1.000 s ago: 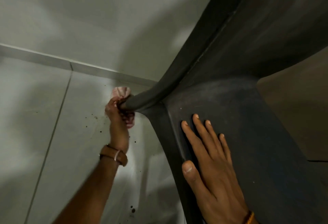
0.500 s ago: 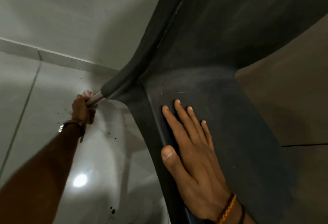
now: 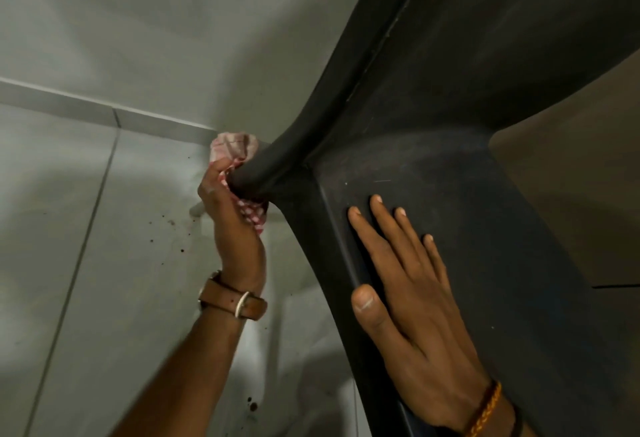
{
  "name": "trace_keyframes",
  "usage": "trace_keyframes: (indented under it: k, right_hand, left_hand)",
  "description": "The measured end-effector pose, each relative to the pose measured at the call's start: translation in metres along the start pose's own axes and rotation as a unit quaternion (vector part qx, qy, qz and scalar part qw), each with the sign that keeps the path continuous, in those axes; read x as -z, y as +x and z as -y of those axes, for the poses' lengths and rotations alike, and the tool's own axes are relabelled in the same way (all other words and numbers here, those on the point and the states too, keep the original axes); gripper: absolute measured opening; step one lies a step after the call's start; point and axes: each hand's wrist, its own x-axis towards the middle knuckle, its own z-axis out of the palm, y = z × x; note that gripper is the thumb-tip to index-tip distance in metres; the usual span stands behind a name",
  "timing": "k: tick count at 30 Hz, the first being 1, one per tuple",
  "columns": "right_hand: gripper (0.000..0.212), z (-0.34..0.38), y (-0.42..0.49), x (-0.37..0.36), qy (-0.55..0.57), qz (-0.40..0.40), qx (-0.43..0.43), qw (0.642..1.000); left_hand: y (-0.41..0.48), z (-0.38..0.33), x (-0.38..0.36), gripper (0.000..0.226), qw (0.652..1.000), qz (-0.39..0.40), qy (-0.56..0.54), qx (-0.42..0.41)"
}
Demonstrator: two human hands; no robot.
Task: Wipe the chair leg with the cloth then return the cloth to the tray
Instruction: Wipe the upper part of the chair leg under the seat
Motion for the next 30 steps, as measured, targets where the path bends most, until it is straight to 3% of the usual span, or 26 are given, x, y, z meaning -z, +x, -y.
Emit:
trace_keyframes:
  k: [3, 5, 8, 11, 14, 18, 20, 23, 27, 30]
  right_hand:
    - [0.076, 0.002, -0.001, 0.0, 0.002, -0.006, 0.002, 1.0]
    - [0.076, 0.003, -0.001, 0.001, 0.01, -0.011, 0.004, 1.0]
    - [0.076, 0.002, -0.001, 0.0, 0.006, -0.014, 0.008, 1.0]
    - [0.078, 0.0, 0.0, -0.003, 0.002, -0.024, 0.014, 1.0]
    - [0.077, 0.0, 0.001, -0.002, 0.007, -0.02, 0.011, 1.0]
    - [0.076, 0.002, -0.001, -0.002, 0.014, -0.021, 0.01, 1.0]
    - [0.076, 0.001, -0.001, -0.002, 0.012, -0.014, 0.003, 1.0]
    - [0.078, 0.001, -0.001, -0.001, 0.0, -0.01, 0.003, 1.0]
    - [0.084, 0.0, -0.002, -0.001, -0.007, -0.006, -0.001, 1.0]
    - [0.083, 0.0, -0.002, -0.001, -0.01, -0.003, 0.002, 1.0]
  left_hand:
    - [0.016, 0.01, 0.002, 0.031, 0.999, -0.04, 0.019, -0.03]
    - [0.043, 0.025, 0.027, 0.022, 0.996, -0.084, 0.04, -0.005]
    - [0.089, 0.054, 0.085, 0.034, 0.987, -0.044, 0.135, 0.07]
    - [0.132, 0.075, 0.134, 0.046, 0.953, -0.006, 0.265, 0.145]
    - [0.145, 0.081, 0.144, 0.062, 0.936, -0.008, 0.312, 0.16]
    - [0.114, 0.057, 0.113, 0.089, 0.951, -0.035, 0.269, 0.151]
    - [0.086, 0.043, 0.09, 0.091, 0.968, -0.043, 0.212, 0.126]
    - [0.038, 0.012, 0.046, 0.077, 0.988, -0.05, 0.14, 0.044]
    - [-0.003, -0.014, 0.002, 0.067, 0.997, 0.014, 0.064, -0.031]
    - [0.002, -0.014, 0.004, 0.042, 0.991, 0.015, 0.12, -0.052]
